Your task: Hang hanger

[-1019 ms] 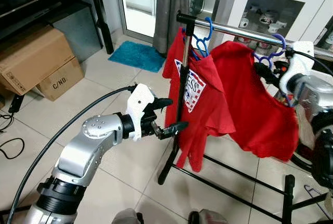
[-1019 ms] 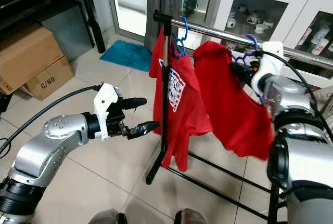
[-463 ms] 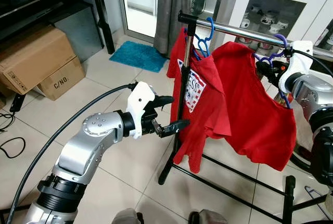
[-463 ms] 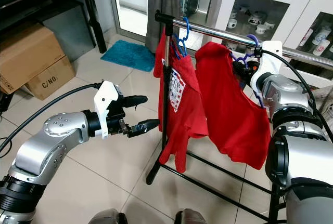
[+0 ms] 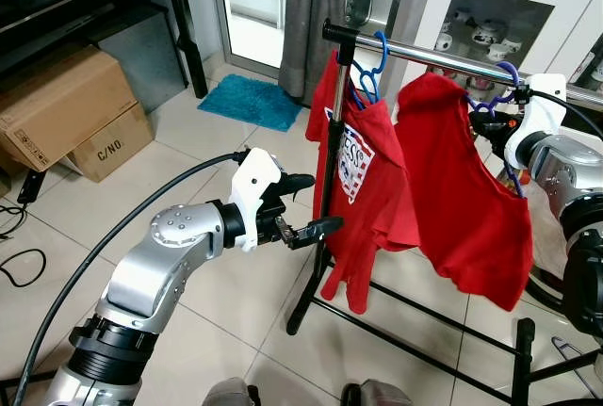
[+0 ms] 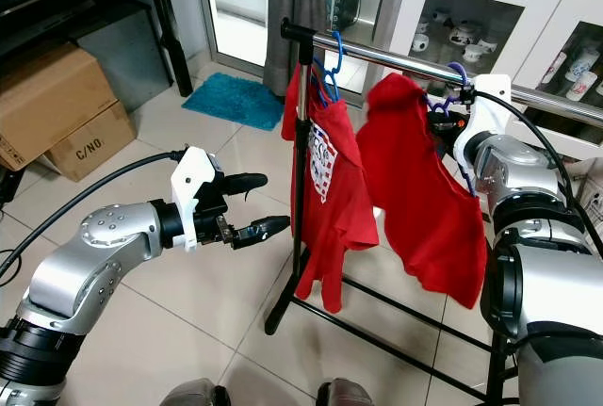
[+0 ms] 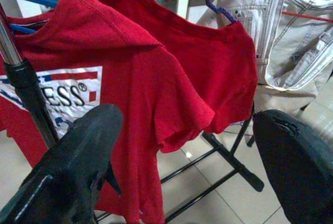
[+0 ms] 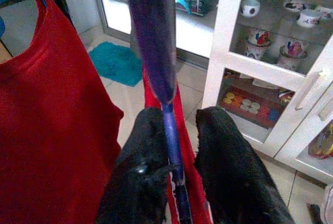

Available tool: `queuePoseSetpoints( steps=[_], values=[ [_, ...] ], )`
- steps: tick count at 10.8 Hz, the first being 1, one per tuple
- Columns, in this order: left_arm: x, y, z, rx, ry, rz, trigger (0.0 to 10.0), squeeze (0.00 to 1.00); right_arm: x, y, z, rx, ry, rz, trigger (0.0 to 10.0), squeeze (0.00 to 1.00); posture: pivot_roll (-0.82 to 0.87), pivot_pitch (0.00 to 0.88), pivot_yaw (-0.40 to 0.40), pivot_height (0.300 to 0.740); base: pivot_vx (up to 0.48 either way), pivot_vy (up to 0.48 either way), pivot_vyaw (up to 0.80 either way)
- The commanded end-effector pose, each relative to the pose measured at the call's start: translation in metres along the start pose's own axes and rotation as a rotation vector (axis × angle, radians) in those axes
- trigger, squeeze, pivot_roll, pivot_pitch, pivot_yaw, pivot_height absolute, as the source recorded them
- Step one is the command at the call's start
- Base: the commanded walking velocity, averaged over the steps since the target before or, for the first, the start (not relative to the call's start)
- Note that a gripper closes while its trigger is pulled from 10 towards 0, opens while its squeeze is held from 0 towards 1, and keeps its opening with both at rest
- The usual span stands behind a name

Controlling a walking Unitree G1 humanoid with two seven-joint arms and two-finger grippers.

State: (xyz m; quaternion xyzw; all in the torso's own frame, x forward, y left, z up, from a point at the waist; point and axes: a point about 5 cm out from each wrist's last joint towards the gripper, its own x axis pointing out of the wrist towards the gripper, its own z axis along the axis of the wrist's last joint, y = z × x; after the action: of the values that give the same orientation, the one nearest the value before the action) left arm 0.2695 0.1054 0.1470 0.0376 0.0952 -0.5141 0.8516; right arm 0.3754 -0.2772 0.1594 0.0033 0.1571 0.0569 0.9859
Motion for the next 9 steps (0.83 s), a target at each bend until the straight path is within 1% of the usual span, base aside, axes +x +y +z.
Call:
queuePoseSetpoints(
  steps=[1, 5, 8, 9],
  values=[
    [0.002, 0.002, 0.001, 0.017, 0.009, 0.004, 10.0, 0.0, 0.0, -0.001, 0.001, 0.012, 0.017, -0.01, 0.0, 0.0, 0.0, 0.0, 0.004, 0.74, 0.0, 0.0, 0.0],
    [0.0, 0.003, -0.001, 0.018, 0.016, 0.03, 10.0, 0.0, 0.0, 0.001, 0.002, 0.025, 0.002, 0.028, 0.0, 0.0, 0.0, 0.0, 0.006, 0.74, 0.0, 0.0, 0.0],
    [-0.005, 0.013, -0.002, 0.033, 0.015, 0.168, 10.0, 0.0, -0.003, -0.001, 0.015, 0.0, -0.088, 0.05, 0.0, 0.0, -0.01, 0.0, 0.007, 0.74, 0.0, 0.0, 0.0],
    [-0.007, 0.015, -0.003, 0.036, 0.002, 0.228, 10.0, 0.0, -0.007, -0.003, 0.023, -0.013, -0.149, 0.055, 0.0, 0.0, -0.01, 0.0, 0.005, 0.74, 0.0, 0.0, 0.0]
  ],
)
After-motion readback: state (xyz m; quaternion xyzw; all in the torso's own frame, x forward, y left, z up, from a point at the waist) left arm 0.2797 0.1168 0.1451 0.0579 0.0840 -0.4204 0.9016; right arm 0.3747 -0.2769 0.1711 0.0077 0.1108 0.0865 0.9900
